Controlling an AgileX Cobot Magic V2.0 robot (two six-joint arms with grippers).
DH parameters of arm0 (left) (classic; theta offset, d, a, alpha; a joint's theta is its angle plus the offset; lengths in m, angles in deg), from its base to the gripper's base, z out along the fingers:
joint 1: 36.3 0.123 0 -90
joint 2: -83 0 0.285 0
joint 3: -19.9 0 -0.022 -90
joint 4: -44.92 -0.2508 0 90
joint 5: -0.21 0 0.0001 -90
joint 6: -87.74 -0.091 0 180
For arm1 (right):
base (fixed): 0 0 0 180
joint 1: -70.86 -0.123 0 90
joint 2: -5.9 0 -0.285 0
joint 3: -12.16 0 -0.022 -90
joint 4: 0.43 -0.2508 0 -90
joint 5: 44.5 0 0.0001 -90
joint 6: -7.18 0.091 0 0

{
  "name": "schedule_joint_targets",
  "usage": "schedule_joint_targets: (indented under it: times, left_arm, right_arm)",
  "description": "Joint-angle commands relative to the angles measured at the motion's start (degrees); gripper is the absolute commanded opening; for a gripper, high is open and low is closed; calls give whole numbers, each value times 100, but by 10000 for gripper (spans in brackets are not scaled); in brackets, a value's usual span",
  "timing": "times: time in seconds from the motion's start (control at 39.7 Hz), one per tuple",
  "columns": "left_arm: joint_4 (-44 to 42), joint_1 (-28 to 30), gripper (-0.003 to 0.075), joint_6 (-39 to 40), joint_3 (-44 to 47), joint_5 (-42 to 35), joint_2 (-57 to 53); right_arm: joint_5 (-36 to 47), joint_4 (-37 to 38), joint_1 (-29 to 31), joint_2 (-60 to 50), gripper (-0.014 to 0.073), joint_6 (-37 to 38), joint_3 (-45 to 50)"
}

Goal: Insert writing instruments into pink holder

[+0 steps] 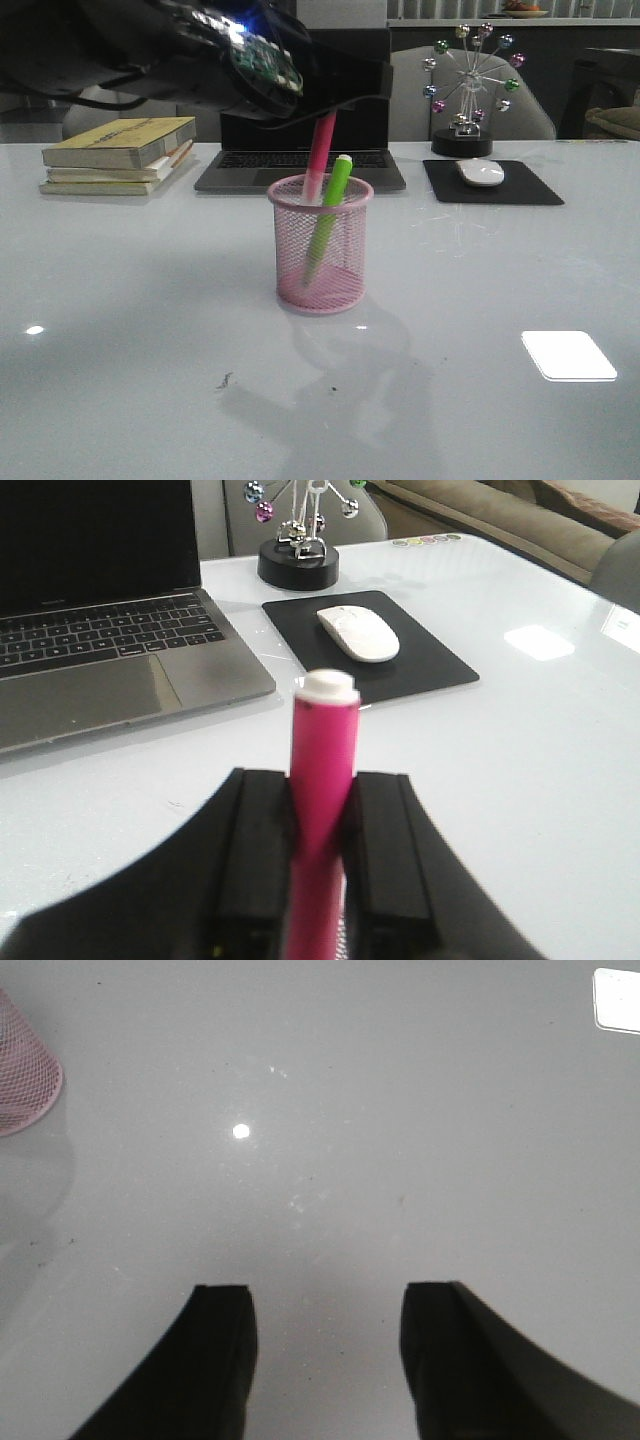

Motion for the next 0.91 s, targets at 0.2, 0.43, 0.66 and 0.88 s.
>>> schedule_joint_targets:
  times: [0.2, 0.43, 0.66, 0.88]
  left_arm:
    - [-104, -54, 231, 64, -144, -405, -247]
    - [-104, -52, 521, 64, -144, -348, -398]
    - [-166, 108, 414, -516, -144, 326, -1046]
    - [-156, 741, 405, -892, -144, 1006, -1970]
  right_arm:
    - [255, -101, -2, -62, 444, -85, -168]
    - [242, -101, -2, -62, 444, -85, -168]
    - [242, -101, -2, -62, 444, -85, -168]
    - [242, -101, -2, -62, 444, -85, -168]
